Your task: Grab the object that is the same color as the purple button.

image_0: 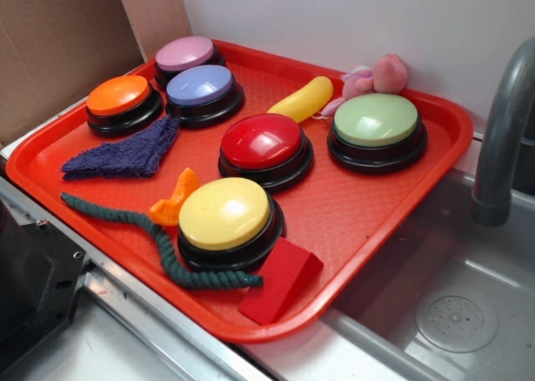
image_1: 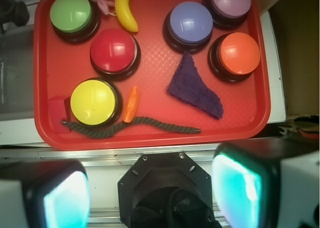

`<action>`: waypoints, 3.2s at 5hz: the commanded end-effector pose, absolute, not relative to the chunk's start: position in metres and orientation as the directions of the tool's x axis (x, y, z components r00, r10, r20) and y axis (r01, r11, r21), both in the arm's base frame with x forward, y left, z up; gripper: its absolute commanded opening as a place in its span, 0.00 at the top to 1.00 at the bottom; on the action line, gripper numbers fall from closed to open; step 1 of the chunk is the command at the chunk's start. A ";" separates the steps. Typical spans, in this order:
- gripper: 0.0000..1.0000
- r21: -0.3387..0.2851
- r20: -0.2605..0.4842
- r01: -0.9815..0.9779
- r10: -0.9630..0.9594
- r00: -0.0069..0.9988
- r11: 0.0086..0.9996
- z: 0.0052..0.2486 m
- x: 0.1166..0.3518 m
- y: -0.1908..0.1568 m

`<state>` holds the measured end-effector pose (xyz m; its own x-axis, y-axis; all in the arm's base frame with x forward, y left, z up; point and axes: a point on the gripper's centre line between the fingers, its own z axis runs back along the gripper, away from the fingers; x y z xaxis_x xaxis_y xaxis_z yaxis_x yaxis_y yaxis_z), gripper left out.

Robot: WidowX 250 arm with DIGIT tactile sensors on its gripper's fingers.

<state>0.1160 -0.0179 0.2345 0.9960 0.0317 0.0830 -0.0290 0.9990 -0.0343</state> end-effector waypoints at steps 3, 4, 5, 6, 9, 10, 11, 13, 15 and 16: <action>0.00 -0.018 0.033 0.121 -0.120 0.992 0.993 0.201 0.144 0.006; 0.00 0.012 0.013 0.198 -0.198 0.980 0.980 0.185 0.154 0.015; 0.00 0.028 -0.016 0.285 -0.284 0.959 0.958 0.162 0.161 0.031; 0.00 0.031 -0.008 0.372 -0.372 0.928 0.928 0.140 0.166 0.044; 0.00 0.037 -0.055 0.470 -0.468 0.882 0.882 0.085 0.173 0.066; 0.00 0.018 -0.040 0.484 -0.483 0.875 0.875 0.069 0.168 0.077; 0.00 0.016 -0.040 0.482 -0.481 0.876 0.876 0.055 0.165 0.082; 0.00 0.013 -0.046 0.456 -0.455 0.889 0.890 0.034 0.155 0.091; 0.00 0.067 -0.021 0.391 -0.391 0.920 0.918 0.020 0.153 0.096; 0.60 0.085 0.004 0.369 -0.371 0.929 0.926 0.016 0.156 0.089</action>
